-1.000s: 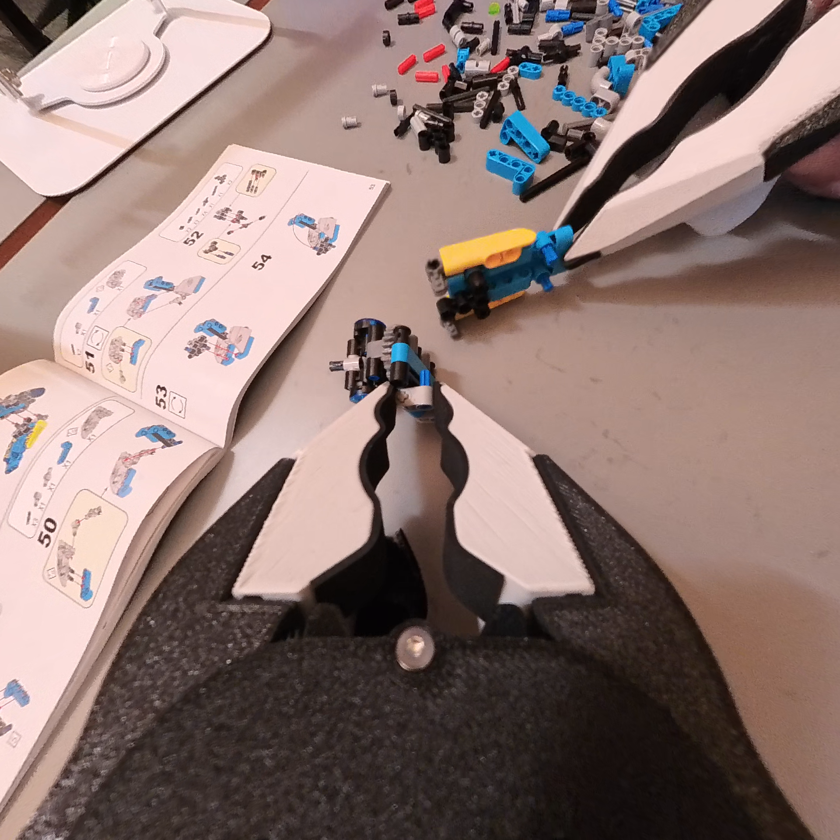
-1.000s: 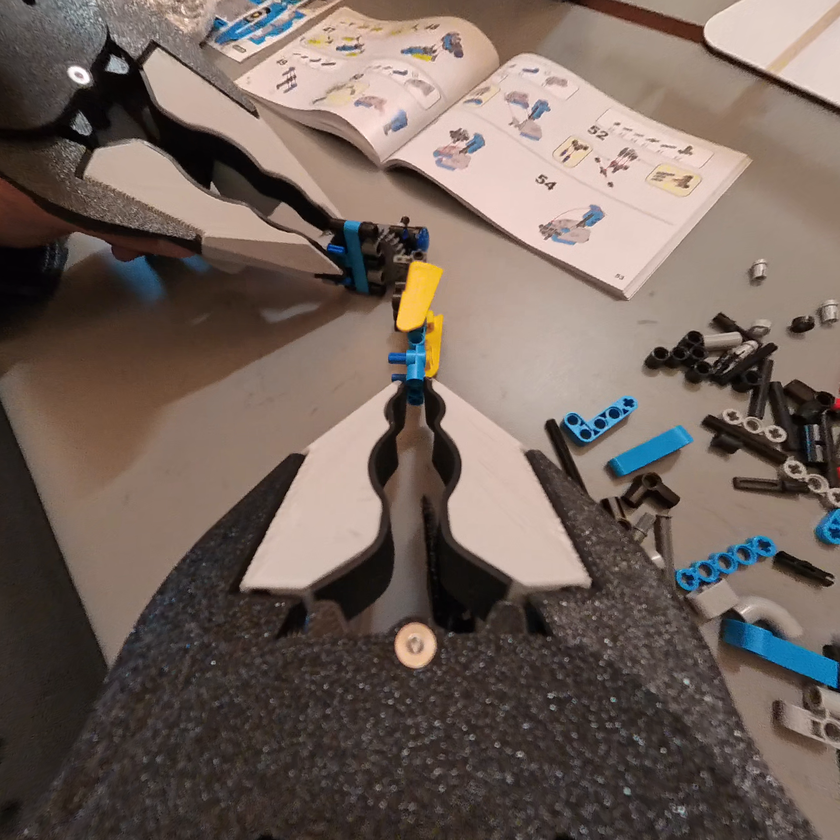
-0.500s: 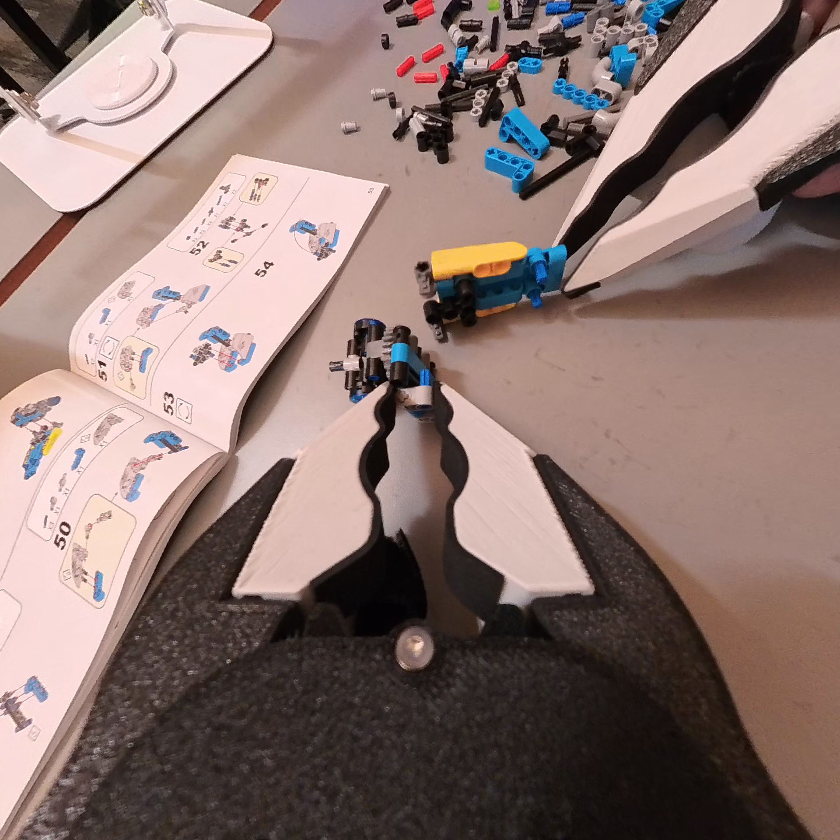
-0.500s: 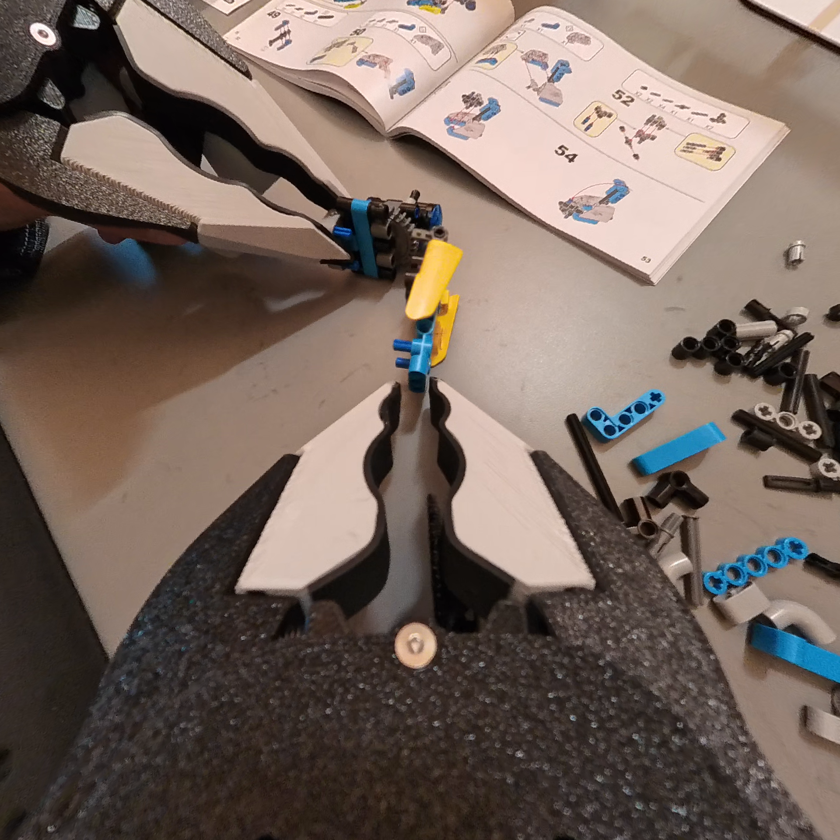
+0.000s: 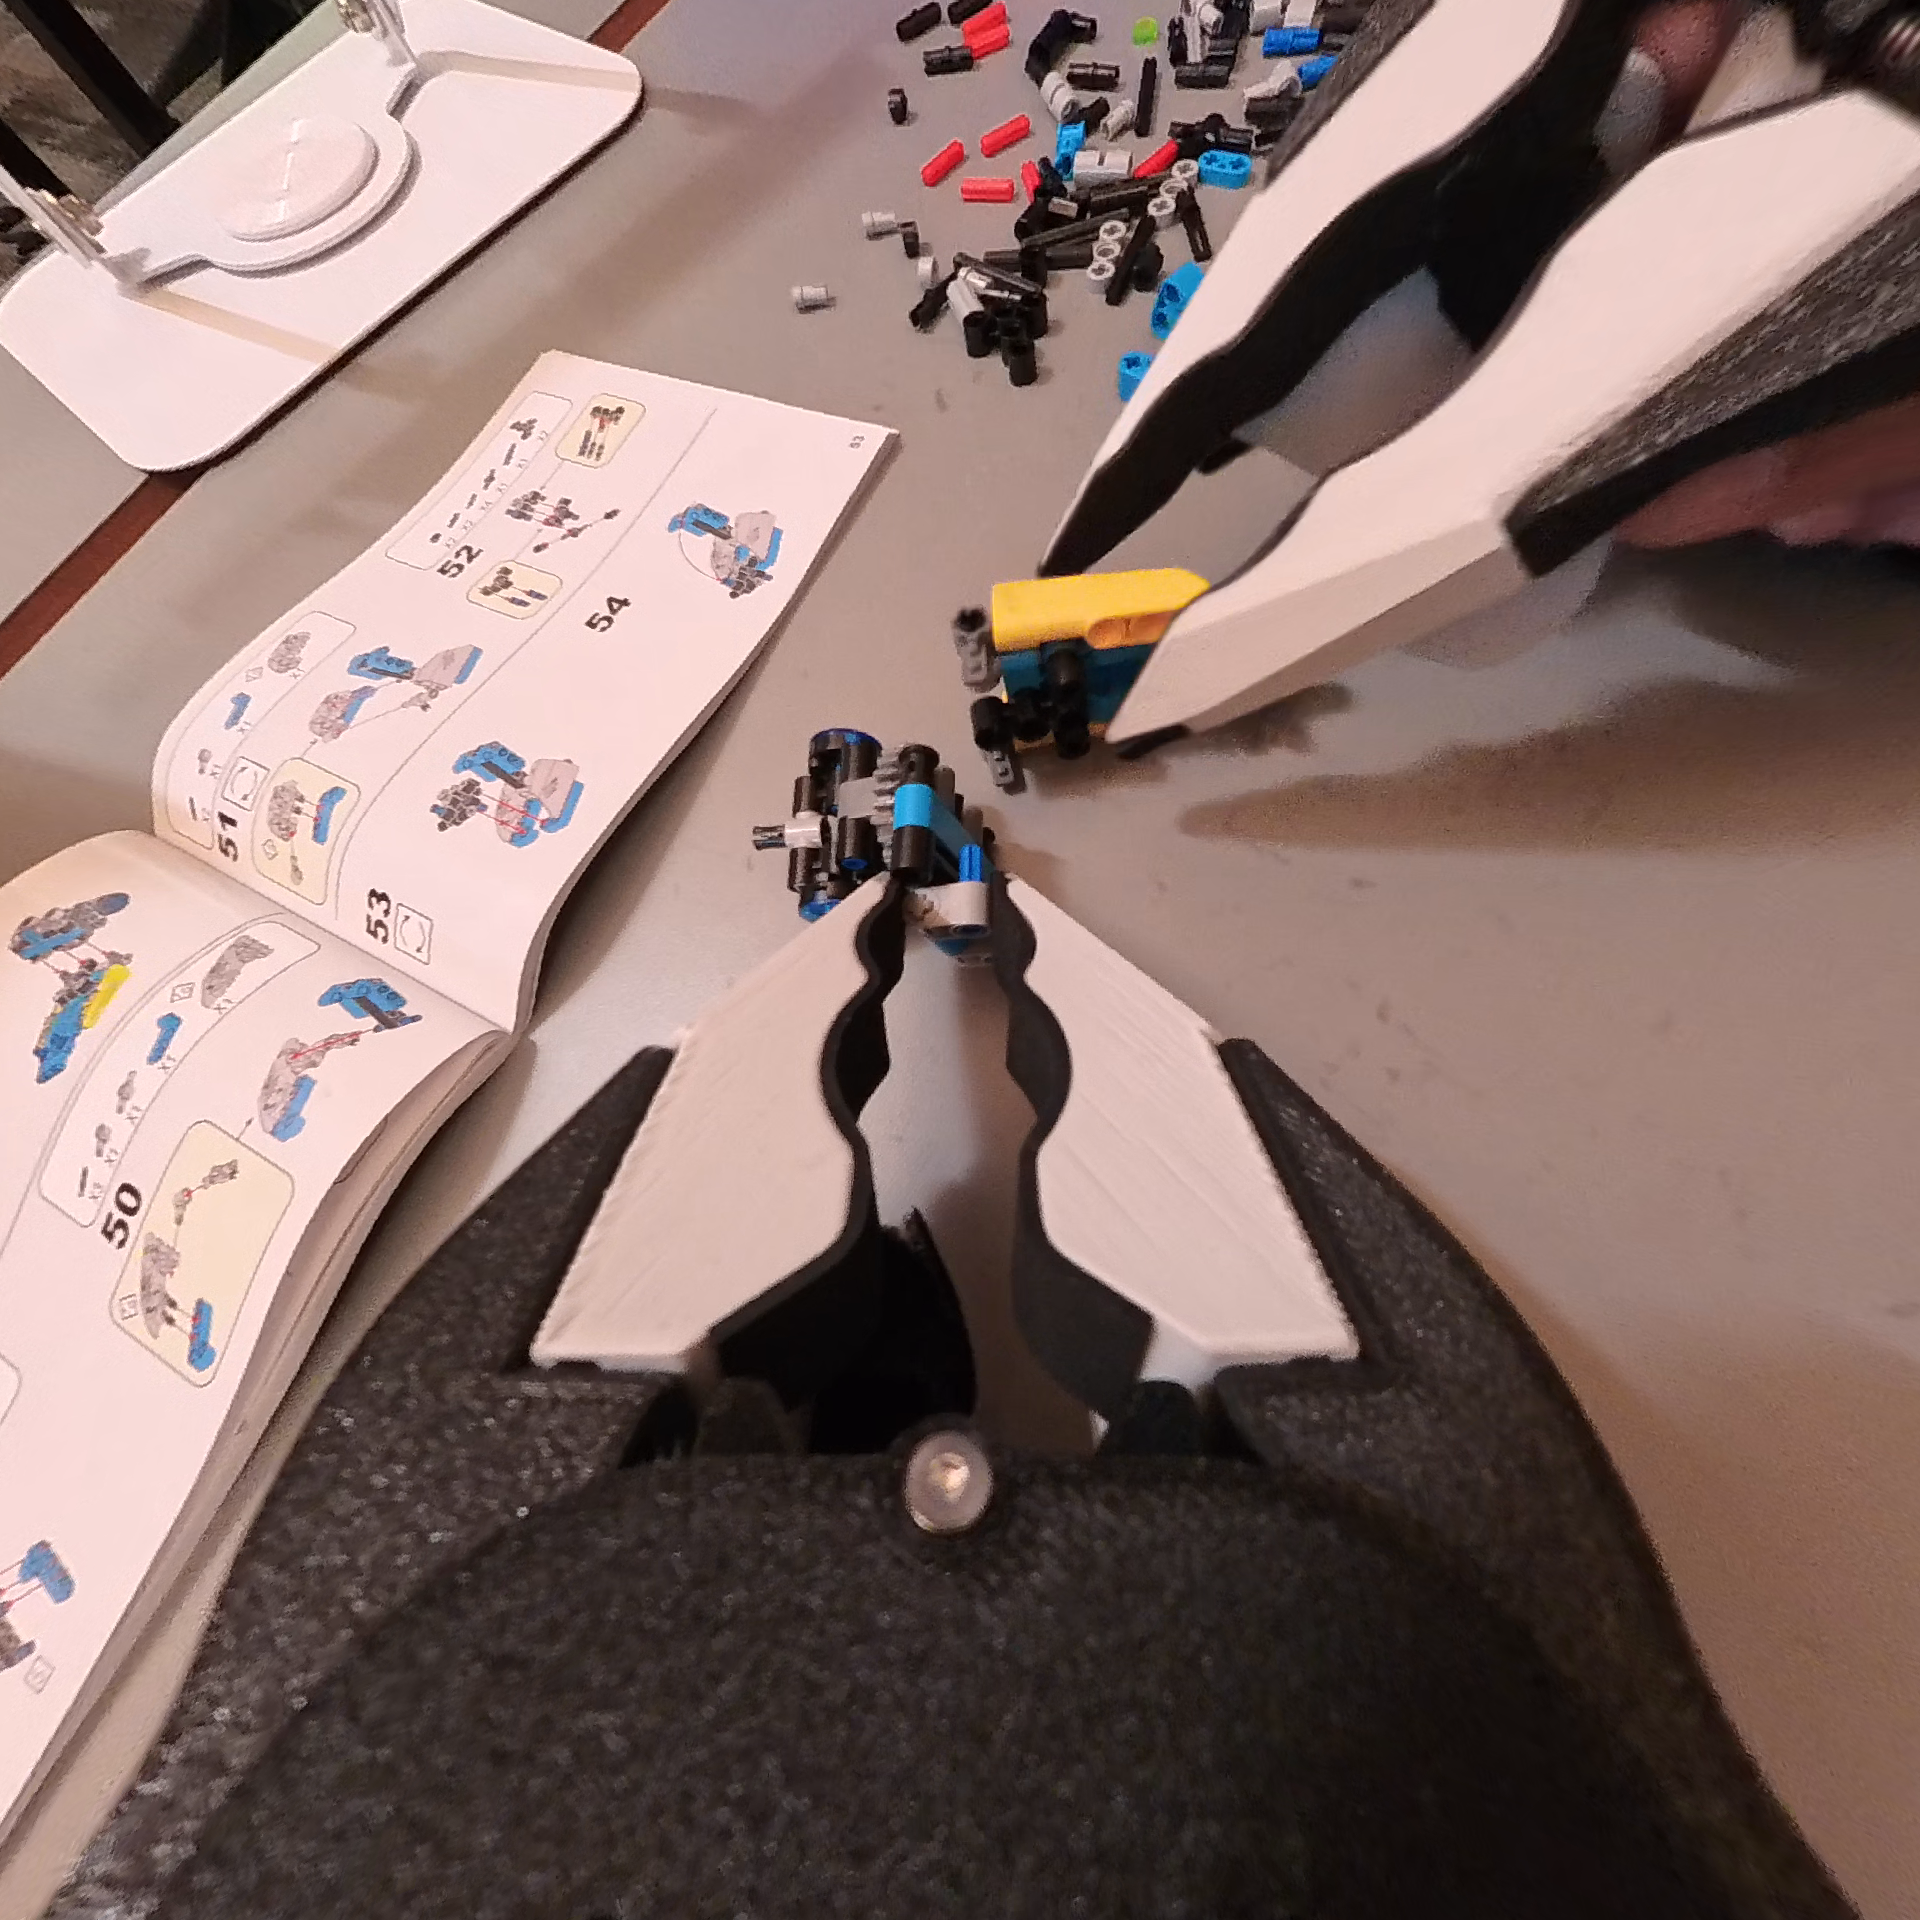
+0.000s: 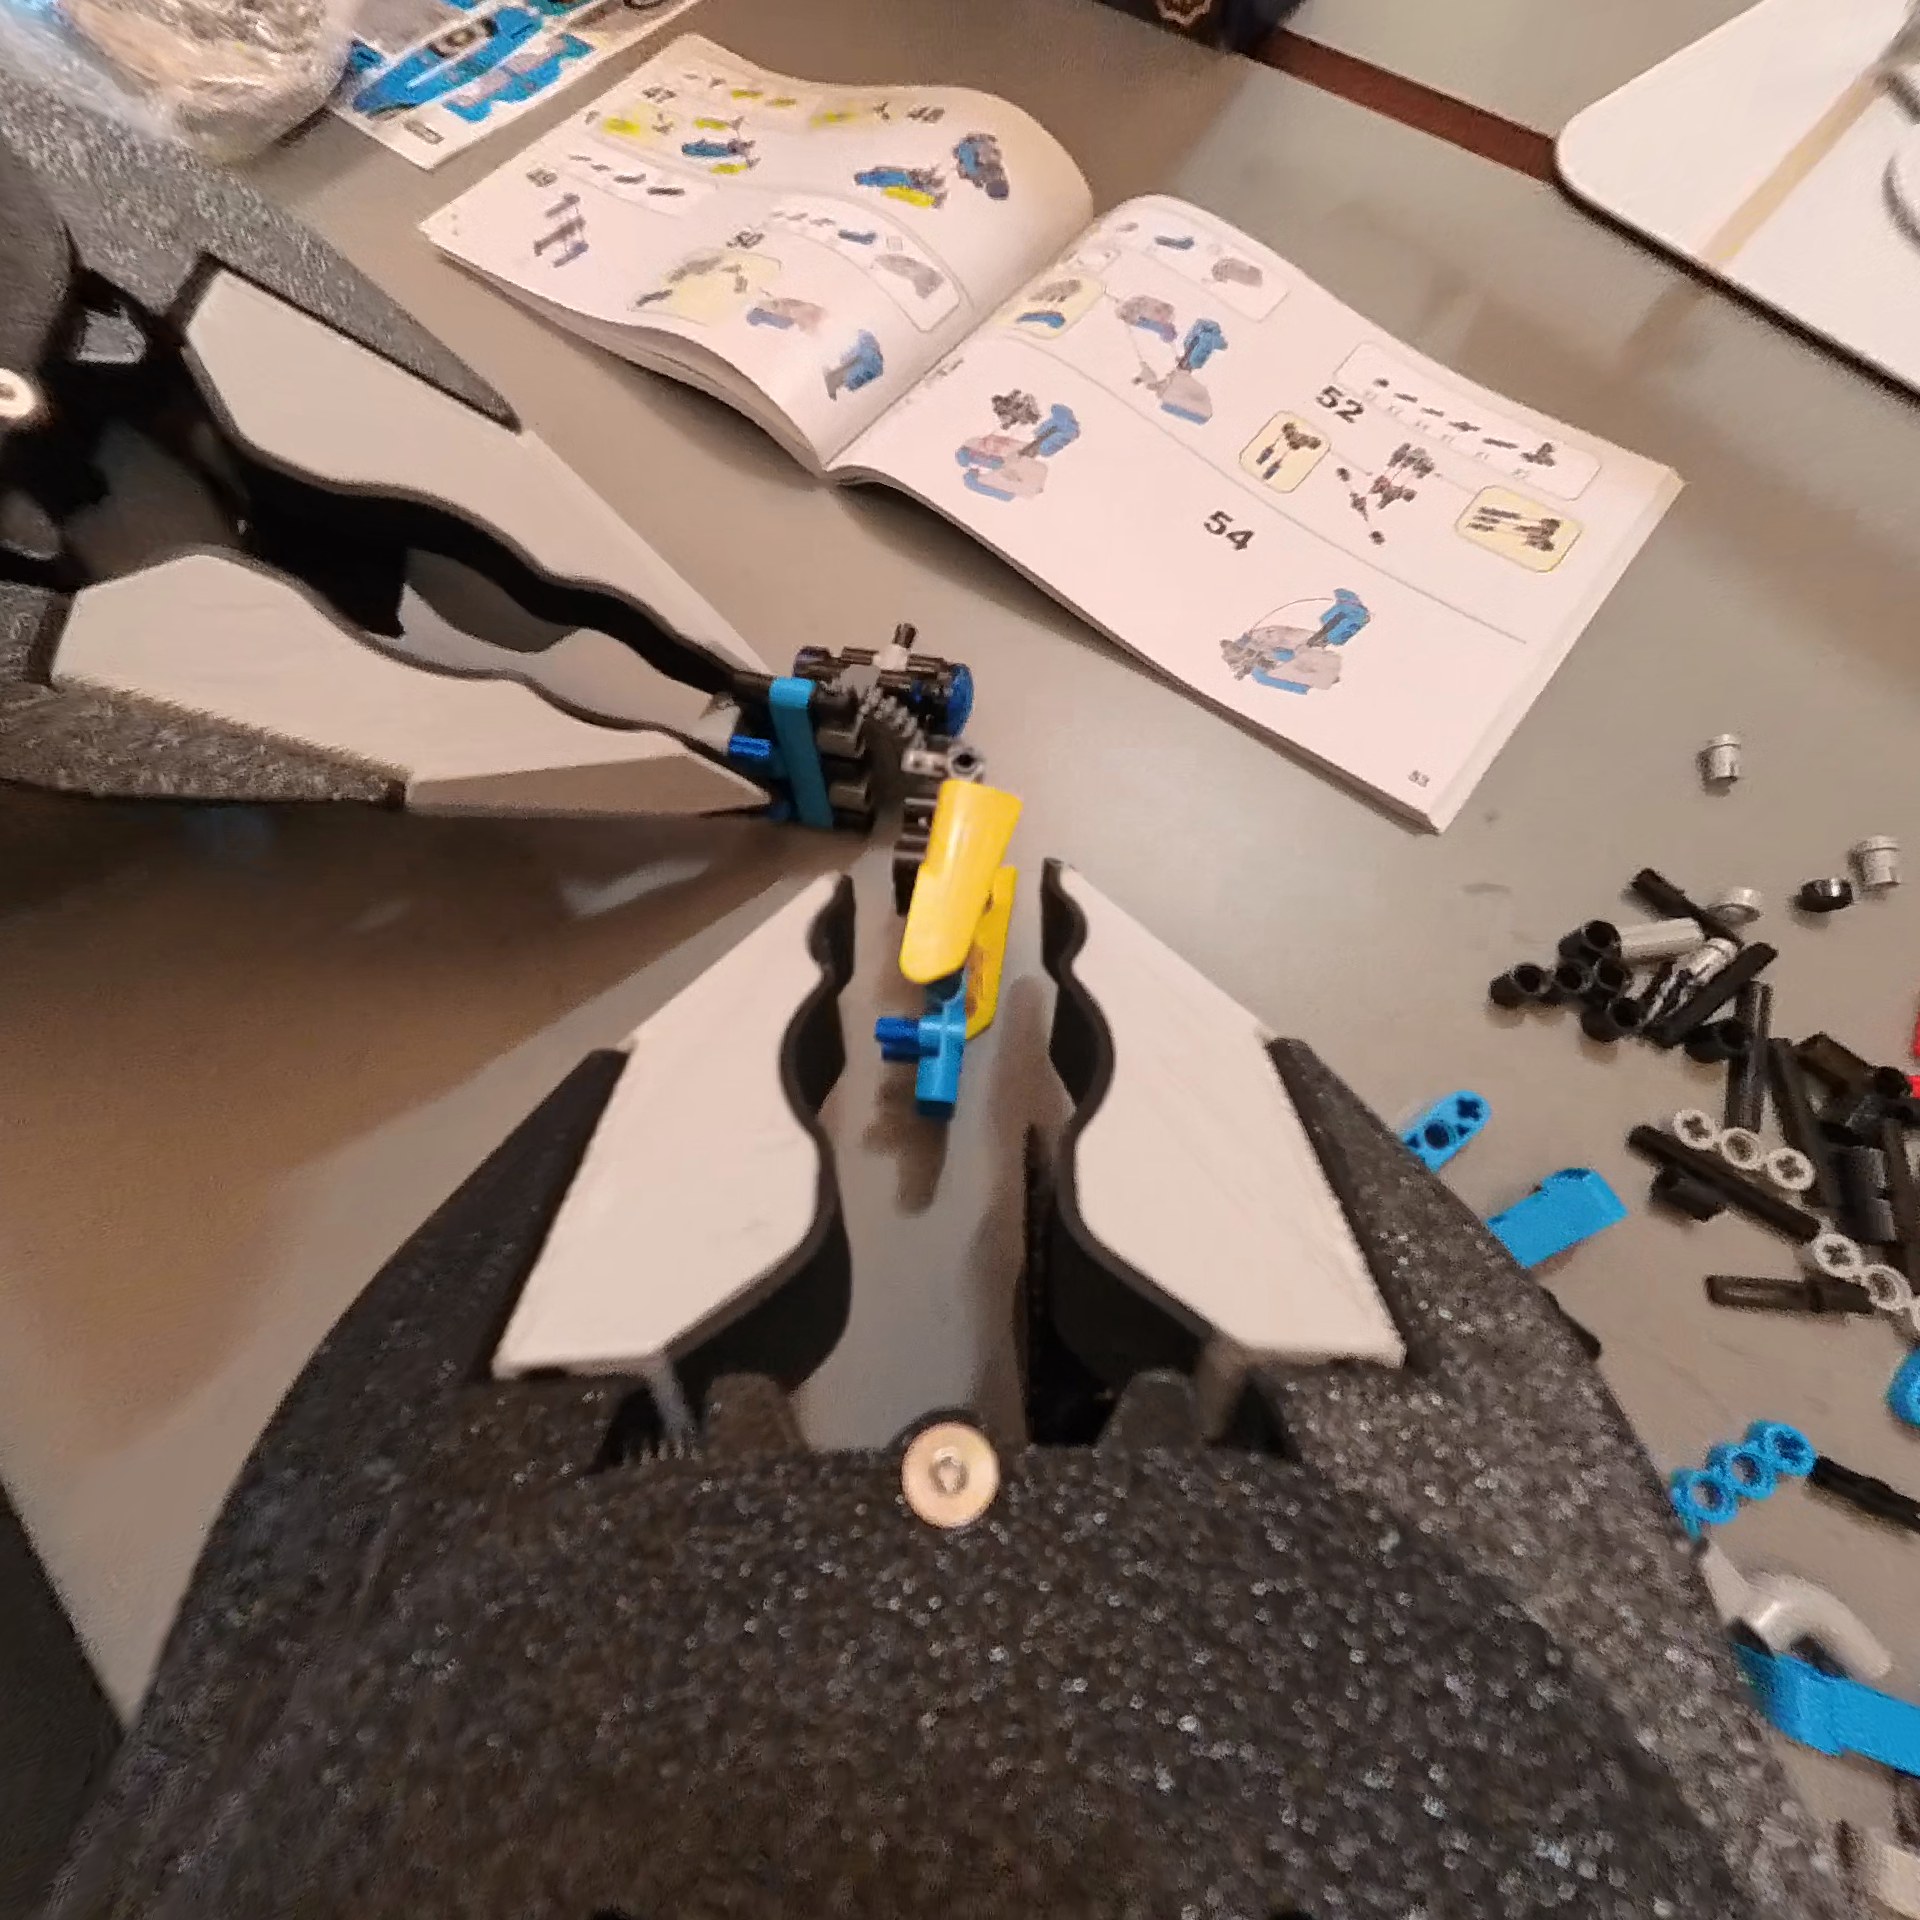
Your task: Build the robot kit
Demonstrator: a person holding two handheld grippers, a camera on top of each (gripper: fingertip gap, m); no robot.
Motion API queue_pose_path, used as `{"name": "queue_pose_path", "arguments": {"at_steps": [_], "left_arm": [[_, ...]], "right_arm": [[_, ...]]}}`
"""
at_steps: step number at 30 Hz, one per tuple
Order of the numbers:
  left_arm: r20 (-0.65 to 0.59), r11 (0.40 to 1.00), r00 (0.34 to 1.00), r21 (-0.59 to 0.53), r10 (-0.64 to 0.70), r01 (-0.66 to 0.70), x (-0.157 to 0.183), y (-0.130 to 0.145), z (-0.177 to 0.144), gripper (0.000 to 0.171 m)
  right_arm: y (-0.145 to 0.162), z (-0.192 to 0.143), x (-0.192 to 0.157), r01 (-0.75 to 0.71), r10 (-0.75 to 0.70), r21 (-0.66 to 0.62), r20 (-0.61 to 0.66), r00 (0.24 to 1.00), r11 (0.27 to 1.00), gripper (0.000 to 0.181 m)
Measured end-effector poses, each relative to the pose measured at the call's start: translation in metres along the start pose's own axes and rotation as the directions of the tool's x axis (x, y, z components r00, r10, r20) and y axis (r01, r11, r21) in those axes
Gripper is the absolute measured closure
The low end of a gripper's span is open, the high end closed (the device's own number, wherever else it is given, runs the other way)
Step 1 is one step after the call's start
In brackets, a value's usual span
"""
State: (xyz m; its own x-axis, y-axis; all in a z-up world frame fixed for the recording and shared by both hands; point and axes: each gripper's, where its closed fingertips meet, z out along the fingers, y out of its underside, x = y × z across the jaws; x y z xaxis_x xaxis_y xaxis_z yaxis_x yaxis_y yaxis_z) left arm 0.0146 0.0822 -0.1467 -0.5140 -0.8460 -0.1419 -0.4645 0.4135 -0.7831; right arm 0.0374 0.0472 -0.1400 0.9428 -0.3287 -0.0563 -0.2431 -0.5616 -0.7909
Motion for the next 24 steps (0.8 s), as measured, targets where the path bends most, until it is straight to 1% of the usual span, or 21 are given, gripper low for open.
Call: {"name": "queue_pose_path", "arguments": {"at_steps": [2,7,8,11,16,18,21,24], "left_arm": [[-0.001,1.0,1.0,0.003,-0.004,0.004,0.001,-0.001,0.001,0.156],[0.012,1.0,1.0,0.003,0.009,-0.009,0.003,-0.002,0.002,0.156],[0.013,1.0,1.0,0.003,0.008,-0.008,0.003,-0.002,0.002,0.156],[0.011,1.0,1.0,0.002,-0.008,0.008,0.002,-0.002,0.002,0.156],[0.029,1.0,1.0,0.0,0.011,-0.011,0.002,-0.002,0.003,0.156],[0.041,1.0,0.999,-0.001,0.019,-0.019,0.002,-0.003,0.003,0.156],[0.065,1.0,0.998,-0.009,0.024,-0.023,0.002,-0.003,0.003,0.156],[0.08,1.0,0.997,-0.013,0.024,-0.023,0.002,-0.003,0.004,0.156]], "right_arm": [[-0.004,0.003,0.002,-0.001,0.001,-0.003,-0.04,0.999,1.0,0.158],[-0.005,0.008,-0.002,-0.025,0.022,-0.04,-0.065,0.998,0.999,0.165],[-0.005,0.008,-0.002,-0.037,0.033,-0.045,-0.069,0.997,0.998,0.165],[-0.005,0.008,-0.007,-0.09,0.088,-0.065,-0.031,0.996,0.994,0.165],[-0.005,0.008,-0.007,-0.166,0.167,-0.053,0.006,0.986,0.985,0.165],[-0.005,0.008,-0.006,-0.182,0.182,-0.047,0.001,0.983,0.982,0.165],[-0.006,0.009,-0.006,-0.165,0.164,-0.05,-0.031,0.986,0.985,0.165],[-0.006,0.009,-0.009,-0.196,0.195,-0.062,-0.027,0.981,0.979,0.165]]}}
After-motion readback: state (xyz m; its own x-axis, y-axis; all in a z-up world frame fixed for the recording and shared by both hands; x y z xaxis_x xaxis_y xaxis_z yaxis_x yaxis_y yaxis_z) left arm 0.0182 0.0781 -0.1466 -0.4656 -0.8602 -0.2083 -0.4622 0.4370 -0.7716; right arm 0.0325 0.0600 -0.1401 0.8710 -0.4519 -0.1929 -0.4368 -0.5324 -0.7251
